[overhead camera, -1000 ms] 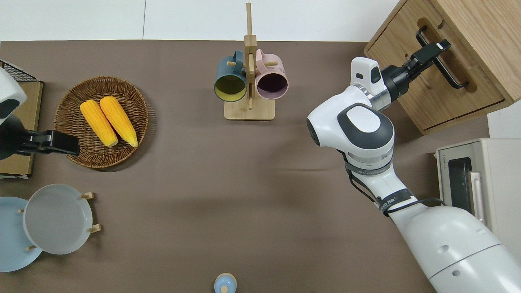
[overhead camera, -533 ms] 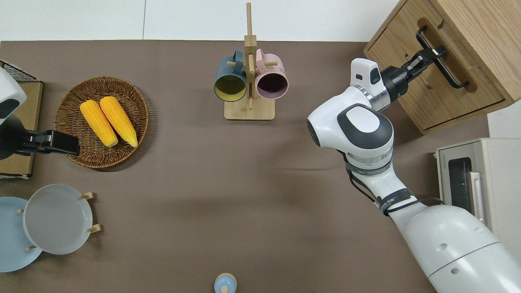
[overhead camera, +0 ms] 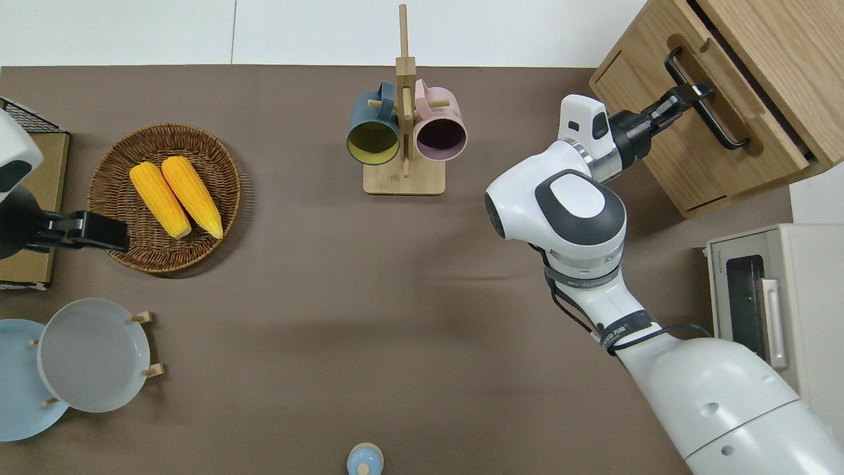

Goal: Slide drawer open with right arm
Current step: 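Pull the handle toward the robot with the right gripper, sliding the drawer out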

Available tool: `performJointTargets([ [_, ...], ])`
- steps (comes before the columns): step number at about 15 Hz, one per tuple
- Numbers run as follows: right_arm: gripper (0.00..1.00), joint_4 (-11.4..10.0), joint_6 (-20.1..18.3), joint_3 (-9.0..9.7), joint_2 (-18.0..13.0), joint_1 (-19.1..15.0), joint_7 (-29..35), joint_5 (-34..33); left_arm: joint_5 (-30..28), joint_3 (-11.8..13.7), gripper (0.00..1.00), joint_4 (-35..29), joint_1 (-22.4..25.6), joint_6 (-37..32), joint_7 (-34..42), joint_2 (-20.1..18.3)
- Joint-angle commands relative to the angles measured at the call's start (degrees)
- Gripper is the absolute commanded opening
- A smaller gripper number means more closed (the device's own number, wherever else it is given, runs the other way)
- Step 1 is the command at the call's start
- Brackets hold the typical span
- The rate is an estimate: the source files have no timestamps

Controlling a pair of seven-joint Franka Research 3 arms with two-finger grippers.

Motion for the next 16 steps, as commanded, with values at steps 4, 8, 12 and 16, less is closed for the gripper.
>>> performJointTargets([
  [4, 0.000, 1.1, -9.5, 0.57, -1.2, 7.8, 1.0, 7.2, 1.0, -0.4, 0.99, 1.4, 0.2, -1.1, 0.6, 0.7],
  [8, 0.000, 2.5, -10.8, 0.57, -1.3, 12.1, 0.8, 10.7, 1.0, -0.4, 0.99, 1.4, 0.2, -1.1, 0.6, 0.7],
  [12, 0.000, 4.3, -11.8, 0.57, -1.3, 15.3, 0.2, 13.8, 1.0, -0.4, 0.99, 1.5, 0.2, -1.1, 0.6, 0.7],
  [16, 0.000, 4.7, -15.1, 0.57, -1.3, 19.9, 0.4, 15.1, 1.0, -0.4, 0.99, 1.5, 0.2, -1.1, 0.6, 0.7],
])
